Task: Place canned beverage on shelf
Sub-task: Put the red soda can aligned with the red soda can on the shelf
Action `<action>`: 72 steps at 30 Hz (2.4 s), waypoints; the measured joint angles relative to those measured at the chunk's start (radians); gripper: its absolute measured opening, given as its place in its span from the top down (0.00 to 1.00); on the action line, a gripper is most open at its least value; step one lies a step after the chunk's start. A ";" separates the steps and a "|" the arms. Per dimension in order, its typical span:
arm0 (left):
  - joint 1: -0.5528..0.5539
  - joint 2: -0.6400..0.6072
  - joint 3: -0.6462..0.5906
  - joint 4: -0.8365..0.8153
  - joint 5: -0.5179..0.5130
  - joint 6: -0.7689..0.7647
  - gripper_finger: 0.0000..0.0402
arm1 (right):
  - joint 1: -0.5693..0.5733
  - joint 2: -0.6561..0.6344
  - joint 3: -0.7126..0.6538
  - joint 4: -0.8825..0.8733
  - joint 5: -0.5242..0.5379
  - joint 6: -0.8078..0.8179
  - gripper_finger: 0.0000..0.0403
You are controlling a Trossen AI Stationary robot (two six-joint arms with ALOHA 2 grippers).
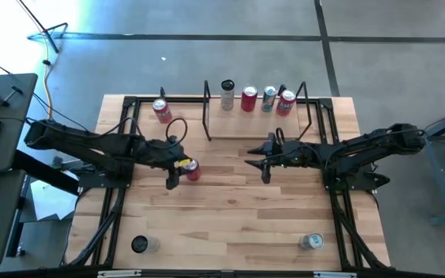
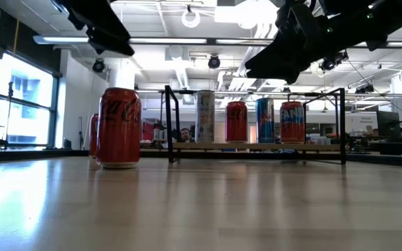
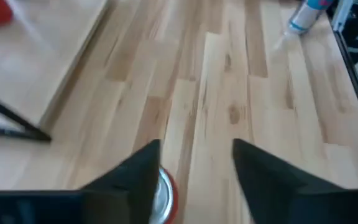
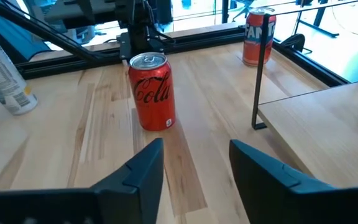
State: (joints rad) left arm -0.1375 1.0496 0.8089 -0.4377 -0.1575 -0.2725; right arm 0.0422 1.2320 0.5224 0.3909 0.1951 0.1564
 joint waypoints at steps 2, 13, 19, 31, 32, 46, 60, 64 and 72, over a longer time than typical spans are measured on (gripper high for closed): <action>-0.001 0.000 0.012 -0.059 -0.002 -0.041 0.41 | 0.000 0.000 0.000 -0.003 0.000 0.000 0.57; 0.014 0.031 0.017 -0.131 0.017 -0.069 0.20 | 0.000 0.000 0.000 -0.006 0.000 0.022 0.56; 0.034 0.109 0.017 -0.137 0.013 -0.075 0.19 | 0.000 0.000 0.000 -0.012 0.000 0.028 0.56; 0.060 0.200 0.022 -0.127 -0.028 -0.044 0.19 | 0.000 0.000 0.000 -0.013 -0.008 0.027 0.56; 0.060 0.199 0.022 -0.129 -0.029 -0.043 0.19 | 0.000 0.000 0.000 -0.014 -0.008 0.028 0.56; 0.076 0.194 0.118 -0.310 -0.018 -0.051 0.19 | 0.000 0.000 0.000 -0.014 -0.008 0.027 0.56; 0.140 0.314 0.120 -0.270 0.048 0.006 0.19 | 0.000 0.000 0.000 -0.021 -0.008 0.027 0.56; 0.140 0.327 0.119 -0.214 0.052 0.014 0.22 | 0.000 0.000 0.000 -0.021 -0.008 0.027 0.56; 0.169 0.328 0.119 -0.125 0.113 0.024 0.33 | 0.000 0.000 0.000 -0.022 -0.008 0.020 0.56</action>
State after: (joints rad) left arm 0.0312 1.3781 0.9283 -0.5623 -0.0447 -0.2481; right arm 0.0422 1.2324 0.5224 0.3691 0.1875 0.1766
